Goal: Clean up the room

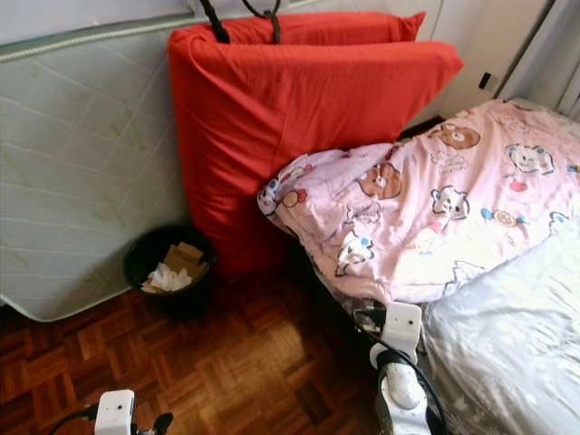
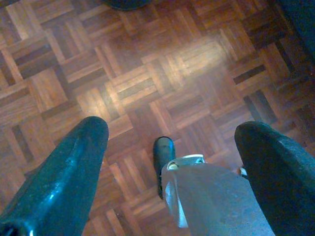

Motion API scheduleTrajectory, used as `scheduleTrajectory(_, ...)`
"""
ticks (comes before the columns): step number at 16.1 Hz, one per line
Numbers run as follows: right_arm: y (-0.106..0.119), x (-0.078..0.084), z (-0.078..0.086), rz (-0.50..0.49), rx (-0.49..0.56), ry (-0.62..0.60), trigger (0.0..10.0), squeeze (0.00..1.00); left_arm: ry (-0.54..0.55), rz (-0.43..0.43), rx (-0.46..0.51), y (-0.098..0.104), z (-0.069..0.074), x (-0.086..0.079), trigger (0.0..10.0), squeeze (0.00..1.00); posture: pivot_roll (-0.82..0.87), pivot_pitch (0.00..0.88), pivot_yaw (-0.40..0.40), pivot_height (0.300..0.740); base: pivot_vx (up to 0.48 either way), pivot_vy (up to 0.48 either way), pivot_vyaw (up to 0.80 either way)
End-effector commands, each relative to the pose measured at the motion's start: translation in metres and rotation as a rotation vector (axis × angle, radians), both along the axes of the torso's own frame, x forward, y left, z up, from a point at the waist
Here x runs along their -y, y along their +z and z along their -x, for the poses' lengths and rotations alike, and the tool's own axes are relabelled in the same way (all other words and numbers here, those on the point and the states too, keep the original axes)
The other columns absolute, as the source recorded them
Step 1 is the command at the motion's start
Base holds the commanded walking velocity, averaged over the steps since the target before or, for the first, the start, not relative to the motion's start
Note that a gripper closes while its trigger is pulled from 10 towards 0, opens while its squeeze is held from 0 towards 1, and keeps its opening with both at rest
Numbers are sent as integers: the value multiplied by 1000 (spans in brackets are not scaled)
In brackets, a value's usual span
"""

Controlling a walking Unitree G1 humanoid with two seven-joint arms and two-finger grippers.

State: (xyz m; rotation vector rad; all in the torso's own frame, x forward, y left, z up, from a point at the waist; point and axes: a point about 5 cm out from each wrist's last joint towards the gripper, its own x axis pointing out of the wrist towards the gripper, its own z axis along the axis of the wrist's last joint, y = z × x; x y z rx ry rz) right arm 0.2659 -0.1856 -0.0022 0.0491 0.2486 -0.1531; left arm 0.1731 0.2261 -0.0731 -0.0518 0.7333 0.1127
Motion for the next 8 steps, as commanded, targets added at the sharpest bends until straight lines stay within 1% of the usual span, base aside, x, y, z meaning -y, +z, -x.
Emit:
scheduleTrajectory(1, -4, 2, 2, 2, -35, 1, 10000, 0, -15, 0, -24, -2, 3, 1, 10000, 0, -49, 96, -54, 740, 0, 0, 0)
scheduleTrajectory(8, -11, 1, 6, -9, -84, 21, 10000, 0, -18, 3, -25, -2, 2, 1, 10000, 0, -48, 106, -56, 740, 0, 0, 0)
